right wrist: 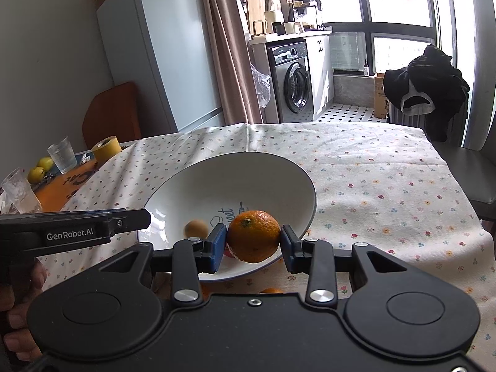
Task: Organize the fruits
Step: 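Carry the brown fruit with the left tool while the right tool carries the mandarin over the bowl, then open both tools to release the brown fruit and mandarin into the bowl, then withdraw both open tools from the bowl back over the table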
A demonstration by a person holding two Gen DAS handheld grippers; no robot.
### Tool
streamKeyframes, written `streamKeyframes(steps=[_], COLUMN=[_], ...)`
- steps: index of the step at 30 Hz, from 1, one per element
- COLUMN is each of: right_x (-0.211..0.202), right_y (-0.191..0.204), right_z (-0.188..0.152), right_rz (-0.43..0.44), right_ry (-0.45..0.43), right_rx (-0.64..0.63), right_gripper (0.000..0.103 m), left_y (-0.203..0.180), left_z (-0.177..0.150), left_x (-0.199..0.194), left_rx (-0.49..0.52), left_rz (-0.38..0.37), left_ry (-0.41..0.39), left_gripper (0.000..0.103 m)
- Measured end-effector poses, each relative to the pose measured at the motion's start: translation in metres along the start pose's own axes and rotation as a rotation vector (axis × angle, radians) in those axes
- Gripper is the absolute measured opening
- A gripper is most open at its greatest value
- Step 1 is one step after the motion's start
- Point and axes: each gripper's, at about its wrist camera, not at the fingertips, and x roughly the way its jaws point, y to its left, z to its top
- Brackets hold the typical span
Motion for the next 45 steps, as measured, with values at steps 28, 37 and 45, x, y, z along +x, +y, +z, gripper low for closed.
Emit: streamKeyframes(steps=[28,37,45], right_x=[-0.035,-0.049,-0.064], right_y=[0.001,0.003,0.007], right_z=[-0.012,-0.017,-0.023], right_rz=[-0.007,0.007,0.027], right_ry=[-0.039,-0.055,-0.077], right_rx=[0.027,0.024,0.010], right_gripper=[0.065,0.083,0.103], left_y=[0.024,0.021,0.018], left_z=[-0.021,-0.029,-0.035], left_x=[-0.046,-0.061,-0.073], left_rx=[-0.051,-0.038,-0.046], left_rz=[0.084,0.089,0.092], left_ry=[-0.038,-0.049,-0.057], left_gripper=[0.085,0.091,0.097])
